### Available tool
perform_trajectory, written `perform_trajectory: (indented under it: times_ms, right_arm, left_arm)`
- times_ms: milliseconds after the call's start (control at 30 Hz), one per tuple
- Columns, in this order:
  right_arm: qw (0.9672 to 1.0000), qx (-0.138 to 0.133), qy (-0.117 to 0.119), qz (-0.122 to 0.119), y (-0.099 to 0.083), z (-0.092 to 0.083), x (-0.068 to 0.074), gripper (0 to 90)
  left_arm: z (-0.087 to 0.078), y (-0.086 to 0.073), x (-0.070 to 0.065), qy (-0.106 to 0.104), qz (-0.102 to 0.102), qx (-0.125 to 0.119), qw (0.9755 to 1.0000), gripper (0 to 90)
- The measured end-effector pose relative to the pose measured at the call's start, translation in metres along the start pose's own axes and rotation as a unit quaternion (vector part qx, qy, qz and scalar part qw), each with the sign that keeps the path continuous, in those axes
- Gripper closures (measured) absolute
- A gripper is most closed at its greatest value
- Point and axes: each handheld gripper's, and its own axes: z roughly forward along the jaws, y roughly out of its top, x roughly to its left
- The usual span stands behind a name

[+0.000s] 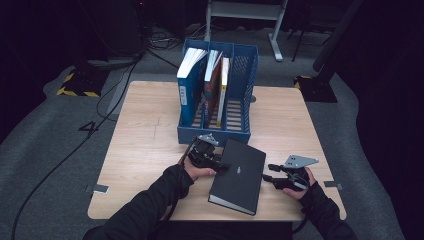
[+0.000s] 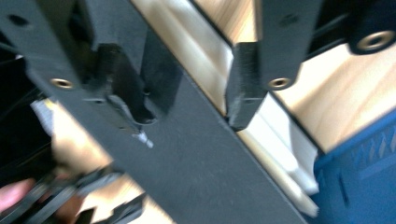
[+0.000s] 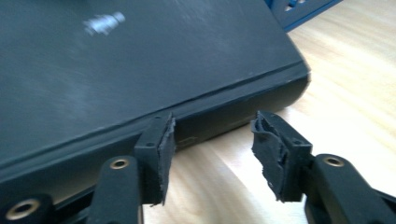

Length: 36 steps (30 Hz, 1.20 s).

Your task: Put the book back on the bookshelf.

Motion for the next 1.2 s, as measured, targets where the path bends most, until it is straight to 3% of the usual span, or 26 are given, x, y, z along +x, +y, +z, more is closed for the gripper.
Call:
perform_trajectory:
  times_ms: [67, 133, 200, 300, 333, 367, 467, 633, 700, 767, 800, 1067, 1200]
  right_arm:
    - [0.9996, 0.016, -0.024, -0.004, 0.001, 0.001, -0.001, 50.9]
    - [0.9994, 0.029, -0.02, -0.004, -0.002, 0.002, -0.003, 50.8]
    - [0.9982, 0.049, -0.024, -0.023, -0.004, 0.006, 0.0, 51.0]
    - [0.9967, 0.062, -0.035, -0.039, -0.004, 0.01, 0.004, 51.5]
    - [0.997, 0.06, -0.033, -0.036, -0.004, 0.01, 0.004, 51.5]
    - [0.9974, 0.058, -0.03, -0.032, -0.005, 0.01, 0.003, 51.5]
    - [0.9977, 0.054, -0.028, -0.031, -0.005, 0.009, 0.003, 51.5]
    - [0.9977, 0.056, -0.022, -0.029, -0.005, 0.009, 0.003, 51.0]
    - [0.9976, 0.059, -0.022, -0.029, -0.005, 0.009, 0.003, 51.0]
    - [0.9973, 0.062, -0.023, -0.033, -0.006, 0.01, 0.004, 51.2]
    - [0.9974, 0.06, -0.022, -0.032, -0.006, 0.01, 0.004, 51.5]
    - [0.9977, 0.057, -0.019, -0.031, -0.006, 0.01, 0.003, 51.7]
    - [0.9978, 0.057, -0.016, -0.029, -0.007, 0.01, 0.003, 51.7]
  left_arm:
    - [0.0, 0.001, -0.001, 0.002, 0.0, 0.004, 1.0, 51.8]
    - [0.002, 0.0, 0.001, 0.006, -0.009, 0.013, 0.9998, 51.6]
    - [0.004, -0.002, 0.003, 0.01, -0.011, 0.025, 0.9996, 49.6]
    - [0.013, -0.004, -0.002, 0.047, 0.008, 0.061, 0.997, 38.3]
    - [0.016, -0.005, -0.004, 0.05, 0.012, 0.065, 0.9966, 34.1]
    - [0.018, -0.006, -0.007, 0.05, 0.018, 0.071, 0.9961, 29.3]
    - [0.019, -0.008, -0.011, 0.049, 0.011, 0.084, 0.9952, 22.1]
    - [0.022, -0.01, -0.011, 0.041, -0.025, 0.102, 0.9936, 17.0]
    - [0.023, -0.011, -0.01, 0.03, -0.037, 0.11, 0.9928, 16.4]
    - [0.027, -0.013, -0.01, 0.003, -0.049, 0.123, 0.9911, 16.3]
    - [0.027, -0.012, -0.011, 0.006, -0.041, 0.123, 0.9915, 13.2]
    - [0.024, -0.01, -0.014, 0.017, -0.002, 0.122, 0.9923, 15.2]
    - [0.023, -0.008, -0.012, 0.025, -0.009, 0.114, 0.9931, 19.7]
